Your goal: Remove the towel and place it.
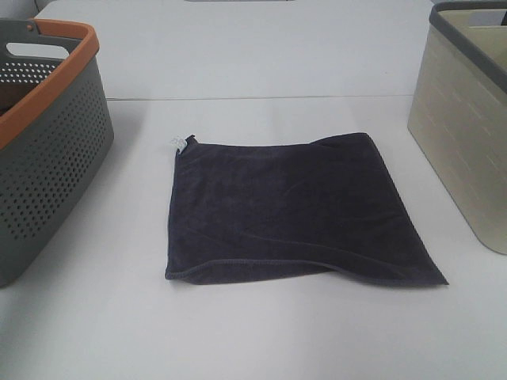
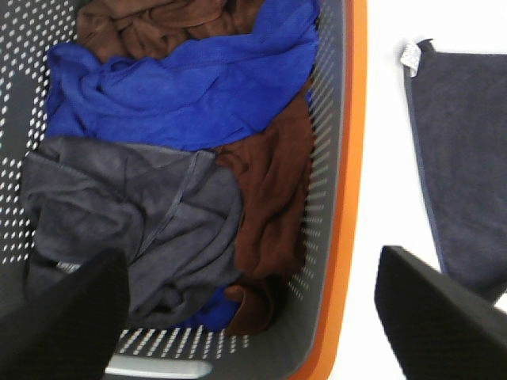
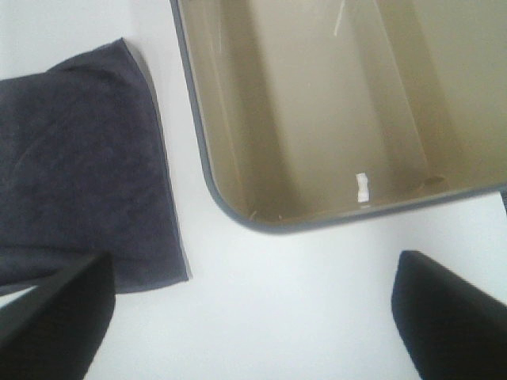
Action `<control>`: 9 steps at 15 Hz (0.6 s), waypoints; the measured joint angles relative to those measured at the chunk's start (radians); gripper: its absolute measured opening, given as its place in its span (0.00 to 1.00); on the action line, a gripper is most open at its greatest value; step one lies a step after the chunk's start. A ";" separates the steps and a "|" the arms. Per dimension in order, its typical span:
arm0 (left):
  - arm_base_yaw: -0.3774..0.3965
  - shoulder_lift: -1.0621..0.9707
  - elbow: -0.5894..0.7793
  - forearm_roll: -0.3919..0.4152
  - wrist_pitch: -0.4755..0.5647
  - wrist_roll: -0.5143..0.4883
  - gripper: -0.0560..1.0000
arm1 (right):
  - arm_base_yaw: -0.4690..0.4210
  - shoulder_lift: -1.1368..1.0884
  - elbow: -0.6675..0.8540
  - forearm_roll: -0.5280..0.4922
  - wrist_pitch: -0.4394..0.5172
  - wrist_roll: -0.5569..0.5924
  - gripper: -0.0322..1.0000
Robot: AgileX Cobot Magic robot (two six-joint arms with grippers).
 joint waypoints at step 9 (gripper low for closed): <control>0.080 -0.615 0.557 0.086 -0.051 0.017 0.81 | 0.000 -0.710 0.466 0.000 0.003 0.000 0.85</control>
